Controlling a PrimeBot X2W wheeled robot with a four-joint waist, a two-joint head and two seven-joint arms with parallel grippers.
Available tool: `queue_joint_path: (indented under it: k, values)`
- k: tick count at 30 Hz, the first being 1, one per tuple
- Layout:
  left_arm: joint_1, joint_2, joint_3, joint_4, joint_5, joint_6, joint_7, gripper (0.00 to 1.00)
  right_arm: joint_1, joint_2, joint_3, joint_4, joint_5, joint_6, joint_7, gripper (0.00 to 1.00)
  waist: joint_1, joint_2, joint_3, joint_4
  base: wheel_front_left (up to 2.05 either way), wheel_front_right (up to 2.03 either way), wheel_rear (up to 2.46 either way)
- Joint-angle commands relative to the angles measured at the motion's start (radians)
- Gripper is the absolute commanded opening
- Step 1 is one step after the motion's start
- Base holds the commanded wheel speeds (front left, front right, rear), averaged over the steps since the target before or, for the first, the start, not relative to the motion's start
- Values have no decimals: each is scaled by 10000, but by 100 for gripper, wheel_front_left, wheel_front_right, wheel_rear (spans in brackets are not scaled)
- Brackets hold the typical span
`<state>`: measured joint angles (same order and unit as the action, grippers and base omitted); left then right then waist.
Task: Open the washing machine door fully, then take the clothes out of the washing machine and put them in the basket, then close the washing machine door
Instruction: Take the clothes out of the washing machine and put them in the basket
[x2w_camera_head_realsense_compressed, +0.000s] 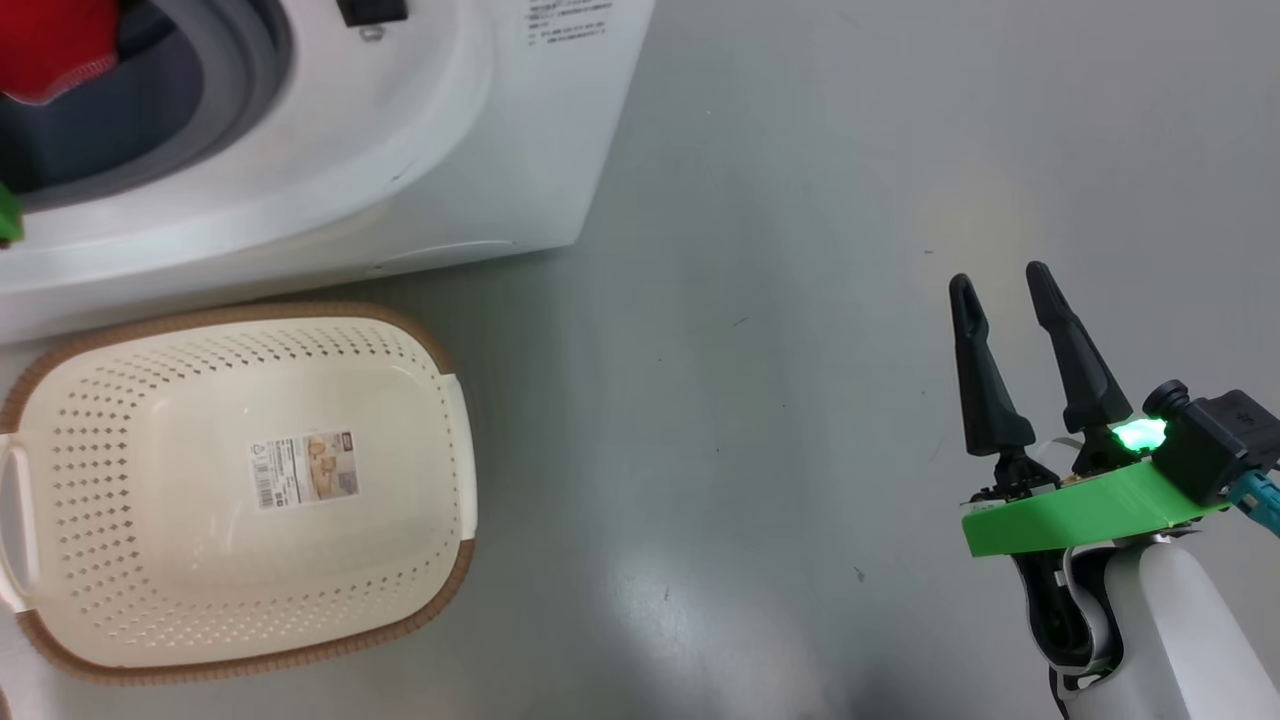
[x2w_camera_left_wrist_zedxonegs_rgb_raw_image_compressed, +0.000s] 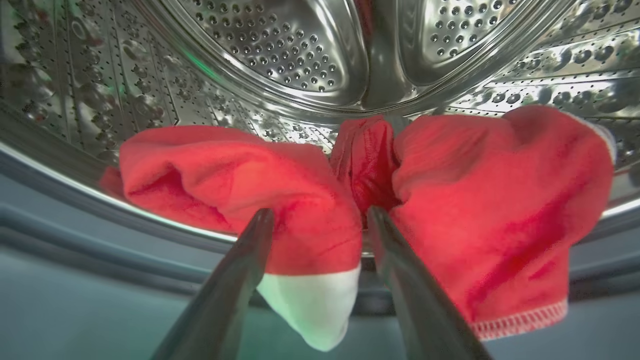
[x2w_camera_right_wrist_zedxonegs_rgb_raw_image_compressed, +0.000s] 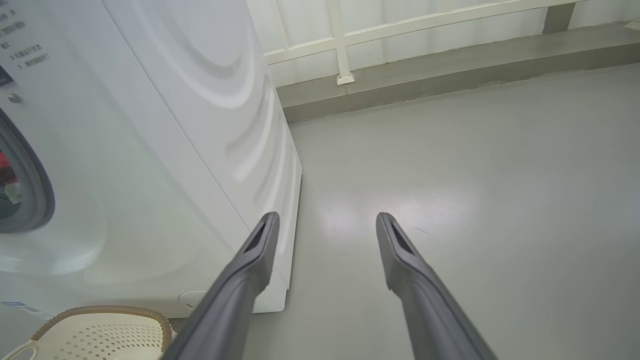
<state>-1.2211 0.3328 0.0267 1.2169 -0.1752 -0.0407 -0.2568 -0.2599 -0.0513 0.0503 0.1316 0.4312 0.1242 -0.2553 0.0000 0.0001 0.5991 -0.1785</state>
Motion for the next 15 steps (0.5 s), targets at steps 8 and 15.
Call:
queue_joint_path:
  k: [8,15]
  values:
    - [-437,749,-103,361,138,230,-49,86,-81,10,273,-326,99,65,-65,100,0,-1,248,-143,0,0,0]
    - [-487,800,-208,538,96,283,-49,0,-149,10,223,-418,90,65,-65,100,0,-1,278,-105,0,0,0]
